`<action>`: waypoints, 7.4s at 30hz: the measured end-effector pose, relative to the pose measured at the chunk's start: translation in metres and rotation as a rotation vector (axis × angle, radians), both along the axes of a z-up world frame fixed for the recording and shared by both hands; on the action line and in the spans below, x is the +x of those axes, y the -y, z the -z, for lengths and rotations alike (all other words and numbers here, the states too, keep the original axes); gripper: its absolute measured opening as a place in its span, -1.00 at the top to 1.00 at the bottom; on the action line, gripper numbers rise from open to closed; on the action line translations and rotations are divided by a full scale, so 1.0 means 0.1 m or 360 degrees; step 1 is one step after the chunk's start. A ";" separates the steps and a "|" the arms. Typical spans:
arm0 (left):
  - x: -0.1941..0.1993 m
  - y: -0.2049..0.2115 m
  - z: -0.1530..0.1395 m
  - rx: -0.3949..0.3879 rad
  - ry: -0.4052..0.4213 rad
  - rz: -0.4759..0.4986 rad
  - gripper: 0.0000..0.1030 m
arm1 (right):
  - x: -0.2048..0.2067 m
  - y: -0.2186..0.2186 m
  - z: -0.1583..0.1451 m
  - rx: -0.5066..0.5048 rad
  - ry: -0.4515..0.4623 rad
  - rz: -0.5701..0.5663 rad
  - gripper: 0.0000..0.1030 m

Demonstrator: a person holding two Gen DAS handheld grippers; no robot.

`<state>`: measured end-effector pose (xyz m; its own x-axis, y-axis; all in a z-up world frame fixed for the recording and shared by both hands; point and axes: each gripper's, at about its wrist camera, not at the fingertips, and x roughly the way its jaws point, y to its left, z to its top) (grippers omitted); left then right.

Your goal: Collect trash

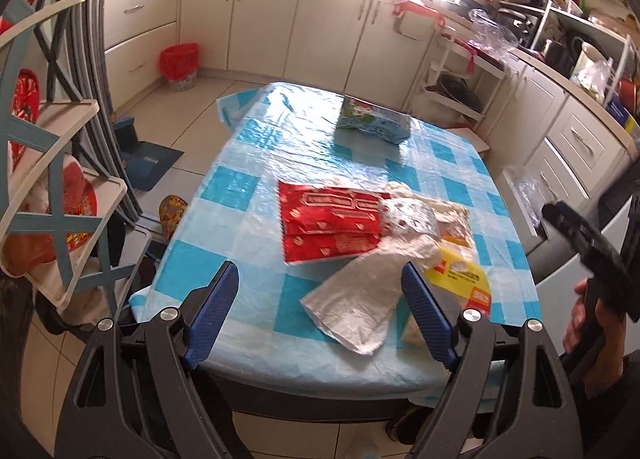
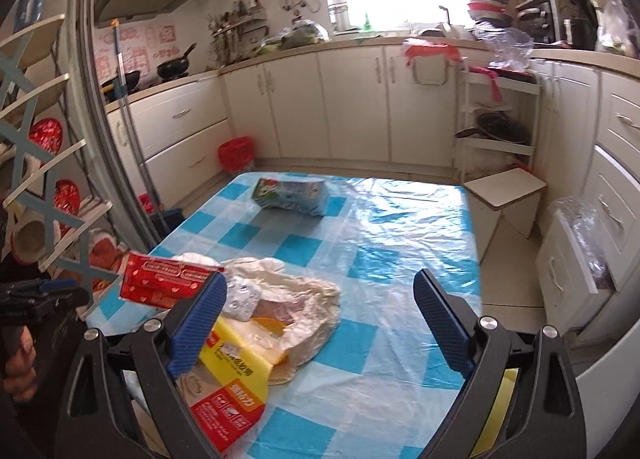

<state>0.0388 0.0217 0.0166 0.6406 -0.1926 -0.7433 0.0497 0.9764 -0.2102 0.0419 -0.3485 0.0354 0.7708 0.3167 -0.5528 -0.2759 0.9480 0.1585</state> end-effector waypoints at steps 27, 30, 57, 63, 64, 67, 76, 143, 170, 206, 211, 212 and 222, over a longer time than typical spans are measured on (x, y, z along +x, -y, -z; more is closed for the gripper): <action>0.87 -0.17 0.53 -0.0285 -0.0253 -0.0055 0.64 | 0.84 -1.17 0.64 -0.0118 -0.0473 -0.0786 -0.08; 0.83 -0.17 0.45 -0.0293 -0.0216 -0.0048 0.81 | 0.84 -1.11 0.57 -0.0075 -0.0437 -0.0757 0.01; 0.44 0.13 -0.24 -0.0205 0.0101 0.0099 0.92 | 0.62 -0.44 0.15 0.0233 -0.0266 -0.0506 0.03; 0.54 -0.41 0.24 -0.0332 -0.0120 -0.0104 -0.43 | 0.60 -0.46 0.18 0.0221 -0.0282 -0.0520 0.01; 0.56 -0.46 0.30 -0.0361 -0.0146 -0.0123 -0.49 | 0.60 -0.47 0.19 0.0215 -0.0289 -0.0525 0.01; 0.61 -0.48 0.40 -0.0429 -0.0162 -0.0139 -0.73 | 0.61 -0.53 0.24 0.0202 -0.0310 -0.0541 0.01; 0.81 0.09 0.46 -0.0338 -0.0255 0.0031 0.94 | 0.59 -0.54 0.31 0.0189 -0.0343 -0.0549 0.01; -0.06 2.67 -0.29 0.0055 0.0060 0.0728 -0.53 | -0.51 1.92 -0.15 0.0476 0.0126 0.0984 -0.65; -0.68 1.13 -0.54 0.0140 0.0224 0.0284 -0.79 | -0.94 0.45 -0.04 0.0036 0.0235 0.0793 -0.86; -0.74 0.94 -0.60 0.0083 0.0217 0.0216 -0.84 | -0.89 0.44 0.11 -0.0051 0.0141 0.0847 -0.86; -0.74 0.93 -0.59 0.0082 0.0213 0.0216 -0.84 | -0.89 0.43 0.12 -0.0056 0.0141 0.0844 -0.86; -0.74 0.93 -0.59 0.0082 0.0211 0.0216 -0.85 | -0.89 0.43 0.12 -0.0056 0.0141 0.0844 -0.86; -0.74 0.92 -0.58 0.0083 0.0205 0.0209 -0.85 | -0.88 0.43 0.11 -0.0053 0.0146 0.0845 -0.86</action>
<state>-0.0357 -0.0704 0.0748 0.7029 -0.2443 -0.6680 0.2008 0.9691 -0.1432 -0.0462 -0.3913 0.0241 0.8656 -0.1462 -0.4789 0.2316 0.9649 0.1240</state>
